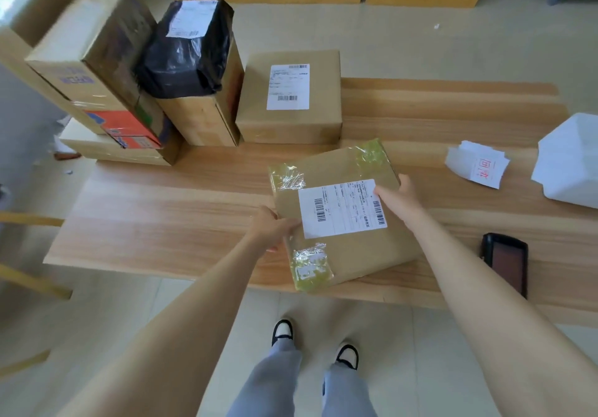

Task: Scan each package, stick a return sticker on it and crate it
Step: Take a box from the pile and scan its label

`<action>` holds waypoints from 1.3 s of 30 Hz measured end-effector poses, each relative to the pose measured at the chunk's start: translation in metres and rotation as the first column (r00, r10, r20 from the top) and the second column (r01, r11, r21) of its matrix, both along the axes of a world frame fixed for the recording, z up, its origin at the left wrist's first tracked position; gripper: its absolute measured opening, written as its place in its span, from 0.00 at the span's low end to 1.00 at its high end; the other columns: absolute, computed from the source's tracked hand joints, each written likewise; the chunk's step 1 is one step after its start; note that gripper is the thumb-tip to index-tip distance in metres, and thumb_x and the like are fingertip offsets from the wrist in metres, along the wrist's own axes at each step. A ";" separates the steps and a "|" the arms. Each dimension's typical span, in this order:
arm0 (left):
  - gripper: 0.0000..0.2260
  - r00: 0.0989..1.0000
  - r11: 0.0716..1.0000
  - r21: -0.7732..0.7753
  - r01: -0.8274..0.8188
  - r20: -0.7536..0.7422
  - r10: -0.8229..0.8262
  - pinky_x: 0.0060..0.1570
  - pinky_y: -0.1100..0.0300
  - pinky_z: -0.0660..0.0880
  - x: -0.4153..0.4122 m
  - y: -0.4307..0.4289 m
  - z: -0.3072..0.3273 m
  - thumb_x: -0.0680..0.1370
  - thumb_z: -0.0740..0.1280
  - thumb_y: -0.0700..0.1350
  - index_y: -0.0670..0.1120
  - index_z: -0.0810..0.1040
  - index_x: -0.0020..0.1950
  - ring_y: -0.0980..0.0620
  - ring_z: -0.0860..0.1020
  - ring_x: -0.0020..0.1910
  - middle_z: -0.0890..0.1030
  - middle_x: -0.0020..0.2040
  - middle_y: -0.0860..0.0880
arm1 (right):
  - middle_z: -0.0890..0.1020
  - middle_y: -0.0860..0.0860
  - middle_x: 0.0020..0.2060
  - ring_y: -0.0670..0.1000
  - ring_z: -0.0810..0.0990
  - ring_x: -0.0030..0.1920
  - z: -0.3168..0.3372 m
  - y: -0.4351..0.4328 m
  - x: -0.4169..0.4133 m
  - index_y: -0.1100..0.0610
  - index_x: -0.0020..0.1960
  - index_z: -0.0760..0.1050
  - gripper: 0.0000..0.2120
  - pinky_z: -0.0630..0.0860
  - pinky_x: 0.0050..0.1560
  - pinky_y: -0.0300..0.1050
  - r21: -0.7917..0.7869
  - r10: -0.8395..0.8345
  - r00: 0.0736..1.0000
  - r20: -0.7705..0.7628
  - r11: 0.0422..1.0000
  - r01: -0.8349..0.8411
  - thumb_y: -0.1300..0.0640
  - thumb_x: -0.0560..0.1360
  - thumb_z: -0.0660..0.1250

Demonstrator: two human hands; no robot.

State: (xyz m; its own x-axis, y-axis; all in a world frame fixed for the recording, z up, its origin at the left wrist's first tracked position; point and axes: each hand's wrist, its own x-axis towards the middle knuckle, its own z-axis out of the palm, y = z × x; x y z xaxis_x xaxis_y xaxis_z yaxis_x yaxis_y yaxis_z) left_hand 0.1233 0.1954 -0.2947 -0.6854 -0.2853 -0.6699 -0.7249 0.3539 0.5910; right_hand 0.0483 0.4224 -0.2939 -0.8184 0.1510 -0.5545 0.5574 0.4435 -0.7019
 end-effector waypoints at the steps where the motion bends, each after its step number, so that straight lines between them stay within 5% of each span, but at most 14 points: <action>1: 0.18 1.000 0.998 -0.063 0.026 -0.004 -0.026 0.43 0.53 0.76 -0.005 -0.003 0.000 0.74 0.69 0.49 0.40 0.68 0.54 0.45 0.77 0.49 0.75 0.48 0.45 | 0.73 0.51 0.65 0.55 0.71 0.66 -0.001 -0.001 0.002 0.55 0.72 0.61 0.32 0.66 0.65 0.54 0.039 -0.005 1.000 -0.021 0.999 0.006 0.53 0.71 0.66; 6: 0.33 0.980 0.923 -0.355 0.149 -0.074 -0.187 0.64 0.48 0.66 -0.050 -0.009 0.014 0.73 0.70 0.54 0.43 0.60 0.71 0.41 0.64 0.67 0.65 0.68 0.42 | 0.58 0.55 0.75 0.58 0.56 0.74 0.002 -0.008 0.036 0.54 0.77 0.49 0.42 0.58 0.72 0.59 0.245 -0.234 0.965 -0.119 0.935 0.257 0.47 0.72 0.69; 12: 0.35 0.851 0.762 -0.476 0.439 -0.050 -0.522 0.67 0.50 0.60 -0.111 -0.001 0.018 0.72 0.72 0.55 0.44 0.61 0.73 0.41 0.59 0.71 0.65 0.70 0.40 | 0.52 0.58 0.76 0.61 0.55 0.74 -0.004 -0.032 0.089 0.56 0.78 0.40 0.48 0.55 0.73 0.56 0.285 -0.497 0.868 -0.003 0.832 0.477 0.44 0.72 0.69; 18: 0.32 0.744 0.663 -0.462 0.589 -0.010 -0.668 0.62 0.50 0.67 -0.128 0.011 0.009 0.71 0.72 0.54 0.45 0.65 0.70 0.41 0.65 0.67 0.70 0.65 0.42 | 0.64 0.55 0.71 0.61 0.70 0.66 -0.023 -0.054 0.113 0.56 0.77 0.37 0.50 0.68 0.65 0.55 0.054 -0.672 0.712 0.205 0.734 0.677 0.45 0.70 0.68; 27: 0.30 0.737 0.692 -0.366 0.623 -0.020 -0.675 0.58 0.55 0.68 -0.123 0.003 0.009 0.74 0.71 0.52 0.42 0.65 0.71 0.43 0.70 0.64 0.73 0.64 0.45 | 0.71 0.55 0.65 0.58 0.74 0.59 -0.023 -0.077 0.111 0.54 0.76 0.53 0.42 0.73 0.61 0.56 -0.189 -0.786 0.527 0.323 0.492 0.850 0.51 0.68 0.71; 33: 0.21 0.820 0.798 -0.291 0.528 -0.072 -0.568 0.47 0.58 0.67 -0.097 -0.008 0.018 0.74 0.71 0.49 0.41 0.71 0.62 0.46 0.72 0.53 0.75 0.52 0.47 | 0.76 0.52 0.60 0.57 0.77 0.53 -0.001 -0.040 0.080 0.52 0.71 0.62 0.39 0.74 0.58 0.54 -0.175 -0.751 0.652 0.106 0.631 0.756 0.51 0.62 0.69; 36: 0.11 0.890 0.881 -0.206 0.427 -0.077 -0.449 0.45 0.57 0.71 -0.080 -0.012 0.015 0.74 0.70 0.47 0.44 0.71 0.46 0.46 0.74 0.49 0.77 0.44 0.48 | 0.78 0.51 0.56 0.53 0.77 0.47 0.017 -0.012 0.058 0.55 0.67 0.65 0.28 0.73 0.44 0.44 -0.162 -0.619 0.785 0.030 0.772 0.615 0.58 0.68 0.68; 39: 0.17 0.928 0.923 -0.164 0.348 -0.077 -0.364 0.43 0.57 0.74 -0.065 -0.011 0.008 0.73 0.72 0.48 0.44 0.68 0.53 0.47 0.74 0.46 0.76 0.48 0.46 | 0.77 0.52 0.55 0.52 0.76 0.48 0.027 0.005 0.037 0.55 0.66 0.66 0.25 0.68 0.35 0.41 -0.132 -0.455 0.890 0.019 0.881 0.454 0.59 0.71 0.68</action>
State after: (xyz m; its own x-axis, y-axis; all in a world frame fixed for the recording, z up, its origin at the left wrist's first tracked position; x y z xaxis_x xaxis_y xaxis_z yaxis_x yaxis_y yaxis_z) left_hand 0.0580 0.1849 -0.2863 -0.8230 -0.0977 -0.5596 -0.4724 0.6646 0.5788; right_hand 0.0853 0.4274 -0.2671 -0.6841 0.4360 -0.5847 0.6668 0.0491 -0.7436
